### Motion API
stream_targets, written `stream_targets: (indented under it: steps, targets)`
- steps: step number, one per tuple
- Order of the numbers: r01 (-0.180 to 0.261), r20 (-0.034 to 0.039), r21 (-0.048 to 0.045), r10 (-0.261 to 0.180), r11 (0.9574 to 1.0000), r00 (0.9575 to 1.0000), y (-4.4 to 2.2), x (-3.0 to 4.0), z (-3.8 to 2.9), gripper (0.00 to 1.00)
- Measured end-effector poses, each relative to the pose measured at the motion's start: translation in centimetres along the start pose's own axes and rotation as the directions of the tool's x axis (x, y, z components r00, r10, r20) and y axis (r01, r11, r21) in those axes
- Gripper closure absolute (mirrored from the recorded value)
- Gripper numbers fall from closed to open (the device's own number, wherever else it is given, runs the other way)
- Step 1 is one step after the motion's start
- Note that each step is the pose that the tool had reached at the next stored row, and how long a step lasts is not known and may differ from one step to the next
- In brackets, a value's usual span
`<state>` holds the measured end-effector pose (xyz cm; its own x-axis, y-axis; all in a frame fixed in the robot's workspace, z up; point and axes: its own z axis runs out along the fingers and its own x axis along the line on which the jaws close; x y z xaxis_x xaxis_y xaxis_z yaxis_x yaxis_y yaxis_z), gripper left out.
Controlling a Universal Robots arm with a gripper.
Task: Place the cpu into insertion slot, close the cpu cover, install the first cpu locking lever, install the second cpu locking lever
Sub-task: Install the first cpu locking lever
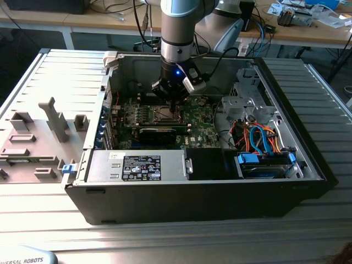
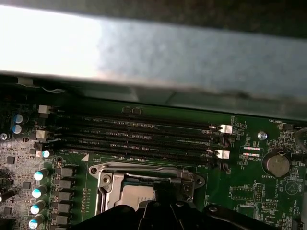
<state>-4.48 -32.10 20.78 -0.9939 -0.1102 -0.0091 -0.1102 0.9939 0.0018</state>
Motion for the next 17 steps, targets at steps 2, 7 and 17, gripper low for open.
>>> stream_targets:
  steps: [2,7,17]
  targets:
    - [0.0,0.0,0.0005,0.0,1.0,1.0,0.0,0.0,-0.02,0.89]
    - [0.0,-0.0004,0.0035,0.0,1.0,1.0,0.0,-0.01,-0.25,0.89]
    - [0.0,-0.0008,0.0072,0.0,1.0,1.0,0.0,-0.01,-0.7,0.89]
